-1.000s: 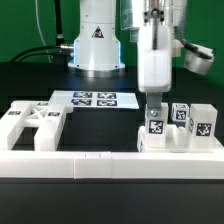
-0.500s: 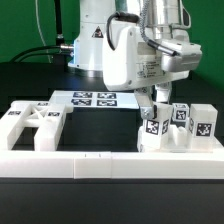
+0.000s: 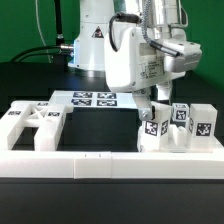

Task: Assemble chair

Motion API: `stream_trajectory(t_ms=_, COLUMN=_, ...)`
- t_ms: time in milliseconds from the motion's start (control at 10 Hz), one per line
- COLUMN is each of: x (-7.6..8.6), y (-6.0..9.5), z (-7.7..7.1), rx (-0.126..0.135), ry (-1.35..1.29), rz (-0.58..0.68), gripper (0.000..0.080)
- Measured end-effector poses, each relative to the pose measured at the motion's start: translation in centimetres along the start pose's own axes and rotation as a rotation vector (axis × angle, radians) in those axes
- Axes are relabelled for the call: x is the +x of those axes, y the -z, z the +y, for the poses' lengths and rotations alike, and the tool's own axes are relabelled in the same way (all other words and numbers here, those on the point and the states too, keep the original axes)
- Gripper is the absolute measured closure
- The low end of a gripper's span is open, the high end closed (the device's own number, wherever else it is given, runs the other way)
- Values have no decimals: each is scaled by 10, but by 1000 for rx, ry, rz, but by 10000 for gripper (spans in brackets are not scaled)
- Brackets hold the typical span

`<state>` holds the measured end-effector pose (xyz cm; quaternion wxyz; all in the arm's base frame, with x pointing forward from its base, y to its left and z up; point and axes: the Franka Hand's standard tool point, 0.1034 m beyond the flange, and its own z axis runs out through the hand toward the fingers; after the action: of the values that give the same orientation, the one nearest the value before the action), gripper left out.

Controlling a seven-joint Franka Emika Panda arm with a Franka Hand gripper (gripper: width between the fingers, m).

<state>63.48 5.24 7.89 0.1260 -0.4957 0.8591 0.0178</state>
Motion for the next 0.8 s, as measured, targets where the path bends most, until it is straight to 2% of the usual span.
stream_trajectory(t_ms=100, x=-2, y=2, z=-2, rx=4, ry=102, rz=-2, gripper=211)
stream_trajectory(t_ms=200, x=-3, y=3, z=-3, rx=6, ry=228, rz=-4, gripper=161)
stream_trajectory(t_ms=300, x=-6, y=4, z=-4, rx=10, ry=342, rz=-4, gripper=153)
stream_trajectory(t_ms=700, x=-4, y=3, z=-5, rx=9, ry=617, rz=0, gripper=150)
stream_trajectory(t_ms=800, x=-3, y=3, z=-5, rx=6, ry=760, rz=8, gripper=150)
